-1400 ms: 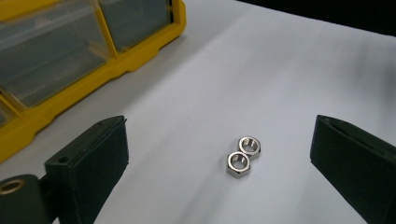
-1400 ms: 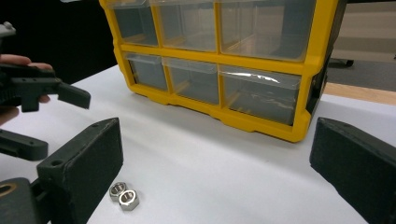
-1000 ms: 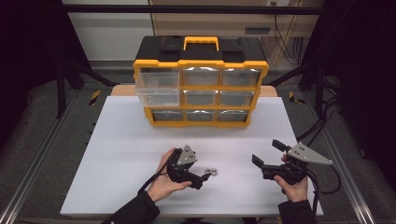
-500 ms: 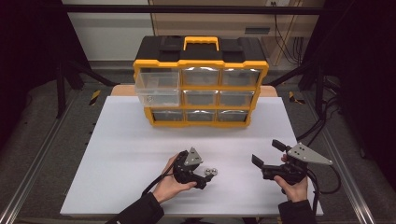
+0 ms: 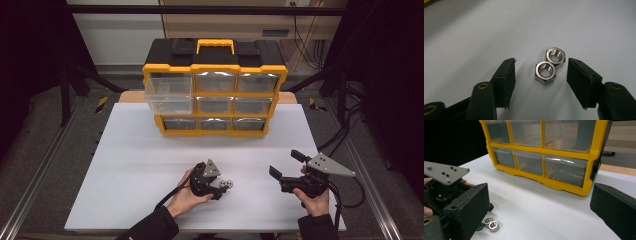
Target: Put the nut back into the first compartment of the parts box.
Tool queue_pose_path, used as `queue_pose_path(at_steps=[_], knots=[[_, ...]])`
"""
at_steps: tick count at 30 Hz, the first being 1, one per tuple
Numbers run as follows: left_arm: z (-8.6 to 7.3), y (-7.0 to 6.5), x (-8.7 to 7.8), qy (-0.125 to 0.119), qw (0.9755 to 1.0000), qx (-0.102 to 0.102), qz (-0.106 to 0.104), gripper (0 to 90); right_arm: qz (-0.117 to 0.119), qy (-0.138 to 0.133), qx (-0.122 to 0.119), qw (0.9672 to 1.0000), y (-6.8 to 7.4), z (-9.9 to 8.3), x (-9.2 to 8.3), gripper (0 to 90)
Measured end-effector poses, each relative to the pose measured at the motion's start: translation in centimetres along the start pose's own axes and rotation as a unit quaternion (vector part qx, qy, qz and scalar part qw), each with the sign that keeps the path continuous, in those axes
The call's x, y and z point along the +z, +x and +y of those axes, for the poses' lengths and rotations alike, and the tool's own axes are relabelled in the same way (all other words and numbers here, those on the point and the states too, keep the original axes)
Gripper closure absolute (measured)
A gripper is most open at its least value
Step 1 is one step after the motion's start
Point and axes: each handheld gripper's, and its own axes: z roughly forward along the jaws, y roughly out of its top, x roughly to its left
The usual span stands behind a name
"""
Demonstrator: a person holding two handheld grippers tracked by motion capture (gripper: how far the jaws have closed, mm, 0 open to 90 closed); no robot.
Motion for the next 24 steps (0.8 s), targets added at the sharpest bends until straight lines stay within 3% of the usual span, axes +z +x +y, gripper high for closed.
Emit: queue_pose_path(at_steps=[8,24], knots=[[-0.01,0.21,0.27,0.009,0.9999,-0.004,-0.007,54.7,0.001,-0.001,0.002,1.0000,-0.01,0.04,-0.07,3.0],[0.15,-0.07,0.29,0.015,0.9998,0.001,-0.010,65.9,0.001,0.000,0.001,1.0000,0.02,0.07,-0.04,3.0]])
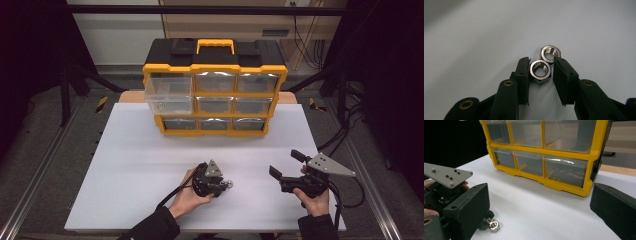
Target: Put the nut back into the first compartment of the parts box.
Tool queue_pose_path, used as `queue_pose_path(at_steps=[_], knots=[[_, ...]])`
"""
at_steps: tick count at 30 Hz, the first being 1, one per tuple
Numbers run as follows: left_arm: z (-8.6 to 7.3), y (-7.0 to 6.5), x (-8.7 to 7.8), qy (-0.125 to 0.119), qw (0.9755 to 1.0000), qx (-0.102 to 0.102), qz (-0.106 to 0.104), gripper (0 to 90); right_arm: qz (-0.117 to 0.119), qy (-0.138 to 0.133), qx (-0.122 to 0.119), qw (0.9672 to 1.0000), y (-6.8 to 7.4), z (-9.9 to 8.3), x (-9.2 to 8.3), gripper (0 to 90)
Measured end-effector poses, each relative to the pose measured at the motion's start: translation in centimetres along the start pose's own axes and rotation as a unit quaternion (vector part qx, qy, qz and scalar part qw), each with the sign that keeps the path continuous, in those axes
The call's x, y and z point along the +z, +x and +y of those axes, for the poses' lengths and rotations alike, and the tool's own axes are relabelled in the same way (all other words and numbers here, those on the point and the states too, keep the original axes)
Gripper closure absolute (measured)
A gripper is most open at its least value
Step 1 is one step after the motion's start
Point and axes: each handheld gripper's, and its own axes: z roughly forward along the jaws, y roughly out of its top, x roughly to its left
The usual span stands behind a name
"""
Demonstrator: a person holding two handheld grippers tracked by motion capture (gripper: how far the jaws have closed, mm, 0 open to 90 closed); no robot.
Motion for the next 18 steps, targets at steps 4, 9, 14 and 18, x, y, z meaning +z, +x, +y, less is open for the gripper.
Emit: queue_pose_path(at_steps=[4,9,14,18], knots=[[-0.01,0.00,-0.01,0.001,1.0000,-0.002,0.001,68.7,0.001,0.000,-0.001,1.0000,-0.01,0.00,-0.03,3.0],[0.01,-0.01,-0.02,0.002,1.0000,-0.004,0.002,69.0,0.000,-0.001,0.001,1.0000,0.01,0.02,-0.05,3.0],[0.01,0.02,-0.01,0.000,1.0000,-0.009,0.000,69.2,-0.001,-0.002,-0.002,1.0000,-0.02,0.03,-0.05,3.0],[-0.02,0.04,-0.08,0.000,1.0000,-0.008,-0.001,69.2,0.000,-0.002,0.000,1.0000,-0.03,0.04,-0.10,3.0]])
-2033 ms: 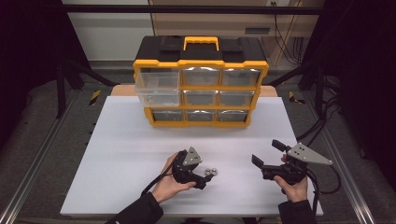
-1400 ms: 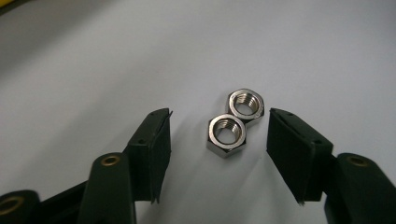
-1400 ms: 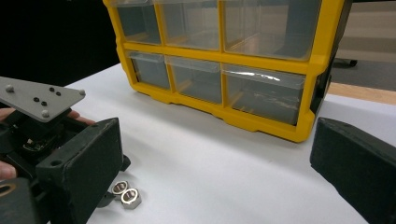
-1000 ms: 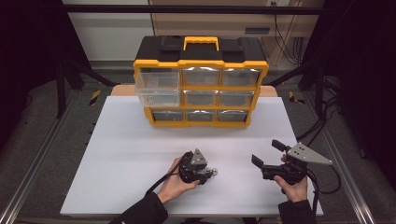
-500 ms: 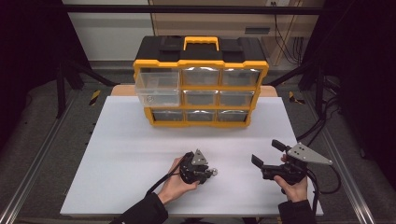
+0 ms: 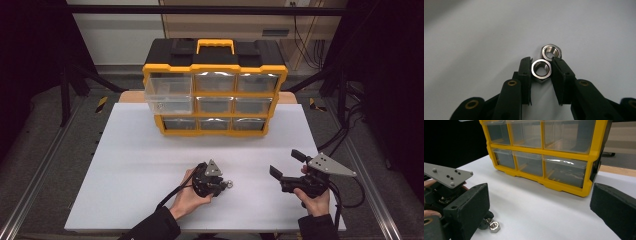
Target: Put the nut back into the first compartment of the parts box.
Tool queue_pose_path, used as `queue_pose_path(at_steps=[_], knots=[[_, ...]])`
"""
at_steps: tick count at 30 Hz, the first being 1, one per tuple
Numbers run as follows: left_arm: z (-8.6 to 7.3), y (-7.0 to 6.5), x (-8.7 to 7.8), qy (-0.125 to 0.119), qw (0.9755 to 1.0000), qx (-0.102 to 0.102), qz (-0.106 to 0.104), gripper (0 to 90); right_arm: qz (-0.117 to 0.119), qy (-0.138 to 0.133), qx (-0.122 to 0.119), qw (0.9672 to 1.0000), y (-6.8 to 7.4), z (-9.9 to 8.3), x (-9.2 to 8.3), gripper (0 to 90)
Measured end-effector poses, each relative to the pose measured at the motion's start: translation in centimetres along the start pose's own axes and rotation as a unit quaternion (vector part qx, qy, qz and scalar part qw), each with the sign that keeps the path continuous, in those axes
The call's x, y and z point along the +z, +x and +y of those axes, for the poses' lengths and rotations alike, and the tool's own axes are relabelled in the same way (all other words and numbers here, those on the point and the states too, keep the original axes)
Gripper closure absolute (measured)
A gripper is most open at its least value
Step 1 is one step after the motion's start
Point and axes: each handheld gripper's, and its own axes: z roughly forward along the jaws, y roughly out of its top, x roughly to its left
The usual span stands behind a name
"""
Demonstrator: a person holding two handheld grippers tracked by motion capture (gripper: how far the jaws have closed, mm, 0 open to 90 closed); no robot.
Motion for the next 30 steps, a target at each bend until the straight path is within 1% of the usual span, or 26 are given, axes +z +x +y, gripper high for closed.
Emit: queue_pose_path(at_steps=[7,9,14,19,22,24,28,30], knots=[[0.0,-0.1,-0.6,0.006,1.0000,0.005,-0.002,69.2,0.000,-0.001,0.001,1.0000,0.0,0.0,0.0,3.1],[0.0,-0.1,-0.8,0.000,1.0000,0.001,-0.001,69.2,-0.002,-0.001,0.000,1.0000,0.0,0.0,-0.1,3.1],[0.0,0.1,-1.7,0.000,1.0000,0.002,0.000,69.3,0.000,-0.001,0.001,1.0000,0.0,0.0,-0.1,3.0],[-0.1,0.4,-2.7,-0.012,0.9999,-0.007,0.003,69.3,-0.001,0.000,0.000,1.0000,0.0,0.0,0.0,3.0],[-0.2,0.6,-3.3,-0.012,0.9999,-0.008,0.005,69.2,0.001,0.004,-0.003,1.0000,0.0,0.0,0.0,3.0],[-0.1,0.7,-3.7,-0.017,0.9998,-0.012,0.006,69.3,-0.001,0.003,-0.001,1.0000,0.1,0.0,0.0,3.0],[0.0,0.8,-4.4,-0.024,0.9996,-0.011,0.007,69.2,-0.002,0.001,0.000,1.0000,0.1,0.0,0.0,3.1],[0.1,0.8,-4.8,-0.031,0.9994,-0.017,0.007,69.3,0.000,0.004,-0.002,1.0000,0.0,0.0,0.0,3.0]])
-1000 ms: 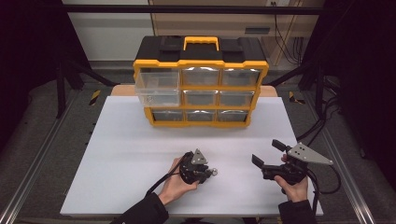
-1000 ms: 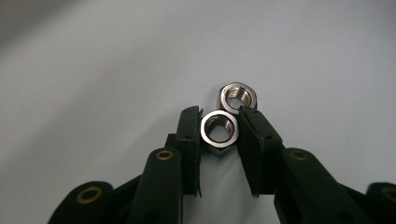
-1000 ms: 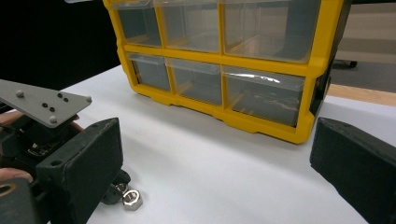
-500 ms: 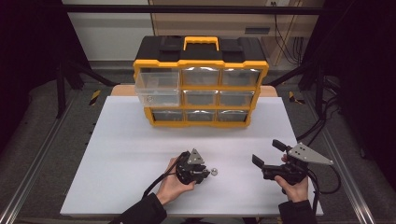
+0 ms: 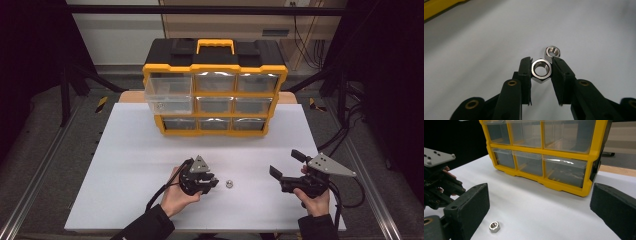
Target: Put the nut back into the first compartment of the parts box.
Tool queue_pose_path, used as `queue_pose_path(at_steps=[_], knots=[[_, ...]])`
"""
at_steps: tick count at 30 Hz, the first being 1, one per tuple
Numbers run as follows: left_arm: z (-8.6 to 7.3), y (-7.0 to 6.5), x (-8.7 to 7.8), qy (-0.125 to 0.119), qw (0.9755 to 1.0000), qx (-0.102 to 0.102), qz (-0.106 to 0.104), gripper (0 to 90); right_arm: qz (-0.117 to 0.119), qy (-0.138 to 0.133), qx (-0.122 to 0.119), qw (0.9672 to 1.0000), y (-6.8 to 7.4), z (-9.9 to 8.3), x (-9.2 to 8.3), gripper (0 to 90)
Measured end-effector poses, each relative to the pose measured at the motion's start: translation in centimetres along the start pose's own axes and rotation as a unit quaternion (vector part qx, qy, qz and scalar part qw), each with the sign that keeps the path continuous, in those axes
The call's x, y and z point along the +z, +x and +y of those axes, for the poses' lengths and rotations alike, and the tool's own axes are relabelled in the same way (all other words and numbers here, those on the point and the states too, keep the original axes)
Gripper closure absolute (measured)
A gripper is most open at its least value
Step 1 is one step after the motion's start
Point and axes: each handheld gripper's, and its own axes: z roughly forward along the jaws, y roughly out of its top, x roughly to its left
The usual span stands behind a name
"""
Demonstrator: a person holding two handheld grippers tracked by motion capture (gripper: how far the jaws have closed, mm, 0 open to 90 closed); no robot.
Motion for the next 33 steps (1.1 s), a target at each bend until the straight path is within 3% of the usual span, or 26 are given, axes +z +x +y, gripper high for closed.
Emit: queue_pose_path(at_steps=[3,20,33], knots=[[0.2,0.2,-0.6,0.000,1.0000,0.004,0.001,69.2,-0.001,0.000,0.000,1.0000,0.0,0.0,0.1,3.0],[0.9,1.6,-3.9,-0.031,0.9993,-0.015,0.012,69.3,-0.002,-0.001,0.002,1.0000,0.0,0.0,0.0,3.0],[1.3,2.5,-5.8,-0.048,0.9985,-0.014,0.023,69.3,-0.002,0.000,0.003,1.0000,0.0,0.0,0.0,3.0]])
